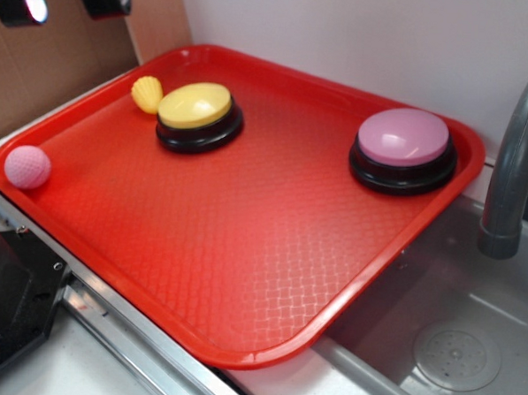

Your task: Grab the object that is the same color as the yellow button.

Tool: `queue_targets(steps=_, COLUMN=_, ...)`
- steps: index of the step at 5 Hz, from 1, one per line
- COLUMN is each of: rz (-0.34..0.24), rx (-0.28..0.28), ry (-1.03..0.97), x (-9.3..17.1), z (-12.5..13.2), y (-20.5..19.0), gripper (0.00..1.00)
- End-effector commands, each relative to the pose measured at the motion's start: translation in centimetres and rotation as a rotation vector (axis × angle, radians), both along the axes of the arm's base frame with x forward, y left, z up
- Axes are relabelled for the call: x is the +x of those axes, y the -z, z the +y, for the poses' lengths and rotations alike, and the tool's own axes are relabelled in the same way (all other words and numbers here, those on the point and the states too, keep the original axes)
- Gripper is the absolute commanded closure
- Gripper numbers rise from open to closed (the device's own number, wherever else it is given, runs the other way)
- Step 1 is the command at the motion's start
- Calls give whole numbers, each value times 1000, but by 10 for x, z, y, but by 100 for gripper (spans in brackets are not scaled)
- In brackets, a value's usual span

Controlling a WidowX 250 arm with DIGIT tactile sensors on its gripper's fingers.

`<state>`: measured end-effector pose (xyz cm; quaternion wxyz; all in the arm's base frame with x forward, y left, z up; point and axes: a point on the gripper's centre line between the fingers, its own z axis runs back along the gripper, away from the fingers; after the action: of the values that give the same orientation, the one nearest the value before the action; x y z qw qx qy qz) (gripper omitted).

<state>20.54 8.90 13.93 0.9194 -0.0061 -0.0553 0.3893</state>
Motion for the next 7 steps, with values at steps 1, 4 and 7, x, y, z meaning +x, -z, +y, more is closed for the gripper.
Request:
queue_targets(steps=1, rz=-136, rx=53, ry=-227, x=33, z=28, y=34, gripper=0)
queue_targets(steps=4, rz=-60, rx=120, ry=-401, x=63, z=57, y=89, gripper=0)
queue_targets(steps=7, rz=-15, rx=142, ry=-457, x=62, z=66, y=111, gripper=87)
